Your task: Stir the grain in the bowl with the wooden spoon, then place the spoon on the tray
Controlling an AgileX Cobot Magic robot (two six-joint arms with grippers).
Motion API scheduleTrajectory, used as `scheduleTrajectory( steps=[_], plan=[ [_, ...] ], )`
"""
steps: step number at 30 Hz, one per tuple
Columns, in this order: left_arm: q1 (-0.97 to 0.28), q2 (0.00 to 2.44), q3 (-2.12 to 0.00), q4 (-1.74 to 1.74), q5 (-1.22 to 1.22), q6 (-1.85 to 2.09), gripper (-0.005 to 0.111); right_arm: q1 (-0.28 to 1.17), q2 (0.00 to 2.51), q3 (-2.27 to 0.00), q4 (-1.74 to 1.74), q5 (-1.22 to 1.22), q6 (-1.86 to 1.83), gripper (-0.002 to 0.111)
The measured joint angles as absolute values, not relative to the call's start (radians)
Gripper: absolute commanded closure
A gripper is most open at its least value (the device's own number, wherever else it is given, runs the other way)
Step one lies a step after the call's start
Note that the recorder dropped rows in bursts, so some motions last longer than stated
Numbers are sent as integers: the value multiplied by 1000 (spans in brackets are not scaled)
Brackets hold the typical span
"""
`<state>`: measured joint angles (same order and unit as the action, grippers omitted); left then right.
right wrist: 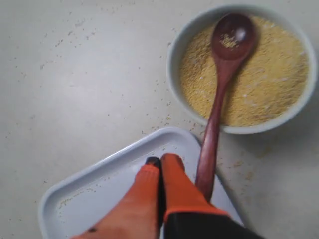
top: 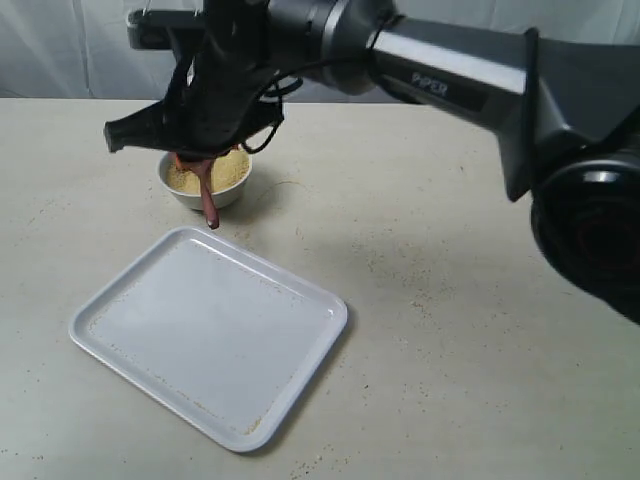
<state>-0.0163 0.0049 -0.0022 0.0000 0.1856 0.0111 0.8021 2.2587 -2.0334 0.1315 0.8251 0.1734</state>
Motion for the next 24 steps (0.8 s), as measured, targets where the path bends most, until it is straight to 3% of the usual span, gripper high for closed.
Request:
scheduleTrajectory(
  steps=[11,24],
  plan=[
    [-16,5,-2,0,186,11,107,850,2390,-2033,105,777,216,109],
    [-16,5,-2,0,186,11,107,768,2410,-2033,53,814,269,109]
  ],
)
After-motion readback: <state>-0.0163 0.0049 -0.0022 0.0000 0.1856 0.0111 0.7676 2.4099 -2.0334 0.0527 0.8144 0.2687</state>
